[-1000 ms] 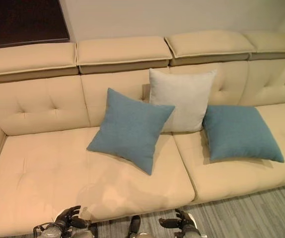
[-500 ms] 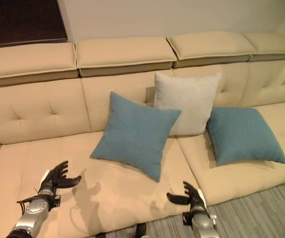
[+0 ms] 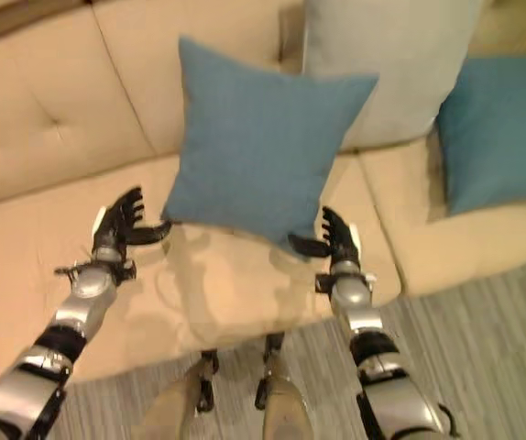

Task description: Pick up all the scattered cushions and arrange them neatly on the sofa.

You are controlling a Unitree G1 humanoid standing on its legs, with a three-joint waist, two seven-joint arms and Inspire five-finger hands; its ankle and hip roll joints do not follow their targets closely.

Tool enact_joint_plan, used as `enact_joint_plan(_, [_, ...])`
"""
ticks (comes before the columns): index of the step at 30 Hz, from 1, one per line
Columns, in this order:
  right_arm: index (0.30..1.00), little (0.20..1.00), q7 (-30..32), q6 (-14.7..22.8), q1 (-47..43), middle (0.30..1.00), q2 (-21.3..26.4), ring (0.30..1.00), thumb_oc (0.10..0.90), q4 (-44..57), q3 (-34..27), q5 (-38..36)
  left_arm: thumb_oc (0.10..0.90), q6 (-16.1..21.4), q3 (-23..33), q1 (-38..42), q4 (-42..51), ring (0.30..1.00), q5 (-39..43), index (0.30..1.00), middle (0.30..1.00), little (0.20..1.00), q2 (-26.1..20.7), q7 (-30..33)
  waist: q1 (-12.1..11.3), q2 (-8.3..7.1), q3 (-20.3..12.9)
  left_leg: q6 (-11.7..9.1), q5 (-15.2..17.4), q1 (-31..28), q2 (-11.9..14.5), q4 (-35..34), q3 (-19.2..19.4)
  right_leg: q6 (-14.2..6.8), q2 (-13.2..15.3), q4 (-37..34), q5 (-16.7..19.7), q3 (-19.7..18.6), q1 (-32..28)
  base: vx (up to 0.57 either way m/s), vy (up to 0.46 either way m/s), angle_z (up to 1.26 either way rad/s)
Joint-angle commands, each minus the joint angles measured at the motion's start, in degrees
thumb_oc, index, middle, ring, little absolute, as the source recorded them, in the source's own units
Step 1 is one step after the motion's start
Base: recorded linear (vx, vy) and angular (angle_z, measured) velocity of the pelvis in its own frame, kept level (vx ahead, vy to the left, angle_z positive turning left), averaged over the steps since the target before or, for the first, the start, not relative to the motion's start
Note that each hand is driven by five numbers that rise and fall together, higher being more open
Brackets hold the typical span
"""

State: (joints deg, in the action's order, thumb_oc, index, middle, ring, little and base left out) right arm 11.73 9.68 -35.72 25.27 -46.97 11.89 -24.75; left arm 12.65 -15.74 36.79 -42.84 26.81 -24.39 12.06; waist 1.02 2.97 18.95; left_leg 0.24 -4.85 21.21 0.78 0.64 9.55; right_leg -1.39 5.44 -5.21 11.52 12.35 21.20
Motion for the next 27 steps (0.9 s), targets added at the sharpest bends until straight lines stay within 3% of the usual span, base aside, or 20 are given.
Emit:
enact_joint_plan(1, [0.900,0.900,2.95,7.50,-3.20,0.900,2.38,0.900,0.800,0.08,0.33,-3.42,0.800,7.36,1.29,3.91,-0.68,0.900,0.58,0.900,0.900,0.900,-5.72,2.94,-0.27,-2.10,-5.10,-1.06,5.67,2.75,-1.26,4.98,-1.69,-5.19,4.00,9.16,-8.67,-2.12,2.61,-0.05,0.035,-0.06])
enact_joint_plan(3, [0.900,0.900,3.19,8.15,-5.42,0.900,2.33,0.900,0.800,0.53,0.92,-4.03,0.800,7.51,0.51,6.18,-1.60,0.900,0.35,0.900,0.900,0.900,-6.80,3.40,-0.19,-1.82,-4.81,-1.09,5.34,4.43,-1.47,5.13,-1.94,-5.16,4.15,9.56,-8.56,-2.38,4.46,0.01,0.039,-0.04])
enact_joint_plan(4, [0.900,0.900,3.25,8.40,-6.10,0.900,2.42,0.900,0.800,0.63,1.23,-4.22,0.800,7.46,0.14,7.22,-2.05,0.900,0.23,0.900,0.900,0.900,-7.20,3.49,-0.36,-1.55,-5.07,-1.45,6.76,4.28,-1.37,5.08,-2.65,-5.56,3.94,9.77,-9.81,-2.87,4.41,-0.02,0.039,-0.03])
enact_joint_plan(5, [0.900,0.900,3.23,8.74,-6.94,0.900,2.26,0.900,0.800,0.77,1.61,-4.61,0.800,7.59,-0.24,8.36,-2.27,0.900,-0.08,0.900,0.900,0.900,-7.79,3.71,-0.22,-1.57,-4.73,-1.12,5.16,5.55,-1.51,5.28,-2.11,-5.15,4.29,9.97,-8.46,-2.55,5.75,0.00,0.000,0.00])
enact_joint_plan(7, [0.900,0.900,2.99,9.26,-8.40,0.900,2.20,0.900,0.800,1.03,2.53,-5.24,0.800,7.63,-1.01,10.33,-3.16,0.900,-0.82,0.900,0.900,0.900,-8.80,4.07,-0.15,-1.50,-4.54,-1.16,5.01,6.24,-1.65,5.15,-2.29,-5.18,4.37,10.14,-8.35,-2.69,6.56,0.00,0.017,-0.01])
enact_joint_plan(9, [0.900,0.900,2.66,9.84,-9.60,0.900,1.61,0.900,0.800,2.24,3.60,-5.88,0.800,7.59,-1.73,12.28,-3.96,0.900,-0.87,0.900,0.900,0.900,-9.59,4.15,-0.12,-1.06,-4.65,-1.64,6.38,6.14,-1.62,4.81,-2.96,-5.64,4.17,10.04,-9.38,-3.63,6.76,0.04,0.035,0.00])
enact_joint_plan(10, [0.900,0.900,2.66,9.86,-9.72,0.900,1.63,0.900,0.800,2.26,3.57,-5.89,0.800,7.63,-1.72,12.43,-4.01,0.900,-0.86,0.900,0.900,0.900,-9.62,4.14,0.05,-1.27,-4.26,-1.30,4.78,6.98,-1.79,5.00,-2.33,-5.21,4.50,10.00,-7.99,-3.22,7.44,0.00,0.000,0.00])
enact_joint_plan(11, [0.900,0.900,2.66,9.84,-9.70,0.900,1.59,0.900,0.800,2.21,3.59,-5.89,0.800,7.61,-1.74,12.40,-4.04,0.900,-0.85,0.900,0.900,0.900,-9.62,4.13,-0.10,-1.10,-4.66,-1.63,6.29,6.27,-1.64,4.79,-2.95,-5.64,4.20,10.02,-9.30,-3.64,6.87,0.00,0.000,0.00])
enact_joint_plan(16, [0.900,0.900,1.33,10.77,-12.39,0.900,0.83,0.900,0.800,5.22,6.20,-6.54,0.800,8.45,-2.77,16.18,-4.36,0.900,4.40,0.900,0.900,0.900,-10.36,0.58,0.44,-0.65,-4.27,-1.72,5.93,8.33,-1.97,4.87,-2.49,-5.93,4.20,9.59,-8.20,-4.61,9.18,0.00,0.046,-0.04])
enact_joint_plan(22, [0.900,0.900,0.56,10.62,-14.66,0.900,-0.33,0.900,0.800,7.12,8.55,-5.84,0.800,8.82,-3.60,18.43,-2.68,0.900,9.33,0.900,0.900,0.900,-9.29,-2.80,0.84,-0.51,-3.92,-1.79,5.32,10.41,-2.25,4.74,-2.23,-6.18,4.24,8.80,-7.14,-5.14,11.04,-0.01,0.035,-0.12])
enact_joint_plan(27, [0.900,0.900,0.65,10.75,-16.07,0.900,-1.96,0.900,0.800,8.32,9.73,-5.71,0.800,8.93,-4.95,20.36,-2.31,0.900,11.16,0.900,0.900,0.900,-5.47,-3.46,1.32,-0.91,-3.25,-1.92,5.03,12.02,-2.26,5.02,-2.24,-6.23,4.17,8.50,-6.40,-5.44,12.57,0.00,0.006,-0.02])
